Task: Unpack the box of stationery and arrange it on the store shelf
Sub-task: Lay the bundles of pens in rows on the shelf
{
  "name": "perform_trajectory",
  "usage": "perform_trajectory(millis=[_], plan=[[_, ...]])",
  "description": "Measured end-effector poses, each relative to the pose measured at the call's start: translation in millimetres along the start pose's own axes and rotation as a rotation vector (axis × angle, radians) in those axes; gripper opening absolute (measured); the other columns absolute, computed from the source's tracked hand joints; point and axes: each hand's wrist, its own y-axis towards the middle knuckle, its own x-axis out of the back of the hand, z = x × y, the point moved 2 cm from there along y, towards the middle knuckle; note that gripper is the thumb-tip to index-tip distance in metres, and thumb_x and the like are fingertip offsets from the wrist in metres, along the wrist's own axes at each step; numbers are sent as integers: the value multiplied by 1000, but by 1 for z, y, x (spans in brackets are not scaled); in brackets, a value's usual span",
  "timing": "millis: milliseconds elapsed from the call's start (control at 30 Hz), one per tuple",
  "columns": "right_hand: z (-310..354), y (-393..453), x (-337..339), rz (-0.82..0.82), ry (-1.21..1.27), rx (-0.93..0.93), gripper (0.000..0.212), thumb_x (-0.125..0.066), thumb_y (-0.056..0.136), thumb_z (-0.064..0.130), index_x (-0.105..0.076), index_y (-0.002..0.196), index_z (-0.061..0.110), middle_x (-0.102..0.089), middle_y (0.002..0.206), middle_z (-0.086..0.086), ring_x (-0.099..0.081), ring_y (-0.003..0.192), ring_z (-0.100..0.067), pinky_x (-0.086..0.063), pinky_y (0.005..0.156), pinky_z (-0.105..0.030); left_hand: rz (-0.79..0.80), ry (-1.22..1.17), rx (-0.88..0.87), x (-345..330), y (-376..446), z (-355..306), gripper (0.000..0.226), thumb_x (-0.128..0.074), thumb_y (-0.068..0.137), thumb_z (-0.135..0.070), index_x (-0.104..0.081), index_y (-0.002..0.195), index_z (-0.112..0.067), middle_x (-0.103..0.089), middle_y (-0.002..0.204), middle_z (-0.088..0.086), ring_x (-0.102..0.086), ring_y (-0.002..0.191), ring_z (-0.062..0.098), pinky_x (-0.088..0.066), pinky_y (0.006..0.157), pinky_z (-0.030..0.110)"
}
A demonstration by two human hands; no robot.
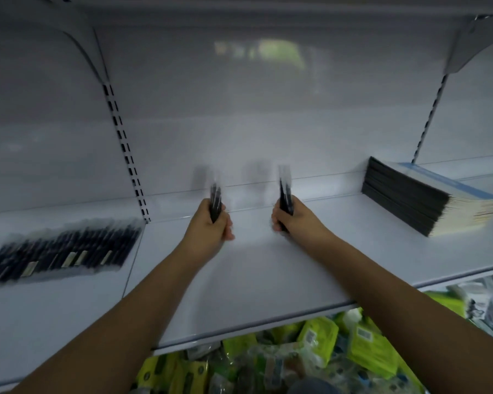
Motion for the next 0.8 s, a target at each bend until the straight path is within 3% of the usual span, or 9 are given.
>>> perform_trajectory(millis=[67,133,200,267,367,467,533,700,800], plan=[[5,-3,-4,-25,14,-59,15,-53,99,24,-48,89,13,-49,67,-5,-43,45,-11,-42,48,-25,-24,-122,65,15,-1,-5,19,-42,101,-1,-49,94,-17,-52,73,8,-42,40,11,-39,44,25],[15,-5,-17,-18,-53,-80,23,-57,96,32,-50,84,13,-48,58,-2,-39,42,-13,-36,44,-26,-63,-22,51,46,-6,-12,16,-44,101,-6,-54,97,-18,-50,70,6,-40,42,10,-33,40,21],[28,-6,-41,23,-176,-77,30,-60,94,33,-50,74,14,-49,55,-3,-39,39,-14,-34,41,-23,-130,137,9,88,-15,-16,9,-50,102,-21,-57,98,-17,-49,69,4,-42,48,12,-35,42,22],[40,-7,-76,72,-239,-79,34,-63,92,32,-50,66,14,-50,54,-5,-40,38,-13,-34,39,-21,-229,297,-44,136,-27,-18,19,-54,100,-31,-56,87,-17,-49,63,-1,-42,49,12,-36,44,24],[52,-8,-138,133,-258,-66,33,-60,92,32,-51,68,12,-52,60,-9,-45,46,-19,-38,46,-25,-373,511,-61,207,-46,-22,28,-54,100,-33,-48,76,-17,-48,62,-1,-44,52,13,-34,45,20],[57,-11,-192,184,-275,-104,27,-54,94,31,-52,77,10,-52,67,-12,-48,56,-22,-40,52,-31,-461,744,88,272,-58,-16,25,-52,99,-29,-50,80,-13,-54,70,2,-52,63,17,-37,50,25],[60,-10,-216,229,-203,-226,22,-51,96,24,-53,84,6,-49,70,-13,-44,55,-21,-38,51,-29,-491,837,196,308,-63,-9,20,-53,95,-23,-50,78,-14,-56,72,4,-54,66,21,-37,54,27],[83,-1,-254,266,-250,-293,14,-49,96,14,-50,87,4,-49,74,-15,-45,57,-22,-40,48,-25,-556,875,325,352,-61,-4,23,-58,89,-16,-47,70,-10,-50,66,4,-51,64,23,-34,54,26],[105,-1,-277,298,-277,-305,12,-48,95,6,-47,84,3,-46,68,-12,-44,54,-21,-37,38,-20,-540,798,333,359,-51,-3,19,-62,87,-13,-53,72,-7,-57,69,9,-61,72,28,-49,60,28]])
